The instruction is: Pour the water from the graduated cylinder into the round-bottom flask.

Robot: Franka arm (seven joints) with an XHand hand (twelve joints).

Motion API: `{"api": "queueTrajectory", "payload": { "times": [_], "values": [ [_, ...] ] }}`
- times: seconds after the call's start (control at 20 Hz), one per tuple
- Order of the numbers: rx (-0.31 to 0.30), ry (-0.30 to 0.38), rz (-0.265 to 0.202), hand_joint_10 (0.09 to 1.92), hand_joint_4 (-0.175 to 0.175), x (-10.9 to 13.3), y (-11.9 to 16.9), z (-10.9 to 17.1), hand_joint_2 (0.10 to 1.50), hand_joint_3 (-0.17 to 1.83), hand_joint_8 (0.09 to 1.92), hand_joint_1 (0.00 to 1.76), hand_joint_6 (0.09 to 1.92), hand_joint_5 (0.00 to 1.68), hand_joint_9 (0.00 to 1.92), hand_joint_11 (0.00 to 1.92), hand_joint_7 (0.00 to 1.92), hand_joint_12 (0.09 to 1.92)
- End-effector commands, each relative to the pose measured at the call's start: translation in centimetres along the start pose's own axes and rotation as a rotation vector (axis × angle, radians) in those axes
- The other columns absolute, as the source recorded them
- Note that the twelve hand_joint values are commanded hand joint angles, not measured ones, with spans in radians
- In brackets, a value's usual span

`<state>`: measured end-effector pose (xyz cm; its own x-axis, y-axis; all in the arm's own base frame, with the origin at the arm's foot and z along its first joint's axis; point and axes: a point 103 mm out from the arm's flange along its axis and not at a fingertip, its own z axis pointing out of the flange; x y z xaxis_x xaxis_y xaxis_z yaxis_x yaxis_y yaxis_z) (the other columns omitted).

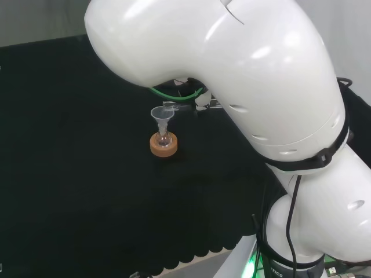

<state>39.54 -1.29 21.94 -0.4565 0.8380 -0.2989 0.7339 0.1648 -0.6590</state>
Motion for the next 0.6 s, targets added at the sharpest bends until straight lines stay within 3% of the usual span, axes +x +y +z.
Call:
{"api": "queueTrajectory", "payload": {
  "times": [0.05, 0.3, 0.4, 0.6],
  "values": [
    [0.017, 0.006, 0.015, 0.09, -0.175, -1.2, -0.1, 0.5, 1.05, 0.0, 0.78, 1.28, 0.79, 1.1, 1.52, 1.19, 1.14, 0.81],
    [0.016, -0.02, 0.005, 0.09, -0.175, -1.4, -0.1, 0.5, 1.05, 0.0, 0.78, 1.28, 0.79, 1.1, 1.52, 1.19, 1.14, 0.81],
    [0.019, -0.041, 0.01, 0.09, -0.175, -0.3, -0.1, -0.2, 1.05, 0.0, 0.78, 1.28, 0.79, 1.1, 1.52, 1.19, 1.14, 0.81],
    [0.016, -0.024, 0.01, 0.09, -0.175, -0.1, -0.1, -0.4, 1.05, 0.0, 0.78, 1.28, 0.79, 1.1, 1.52, 1.19, 1.14, 0.81]
  ]
}}
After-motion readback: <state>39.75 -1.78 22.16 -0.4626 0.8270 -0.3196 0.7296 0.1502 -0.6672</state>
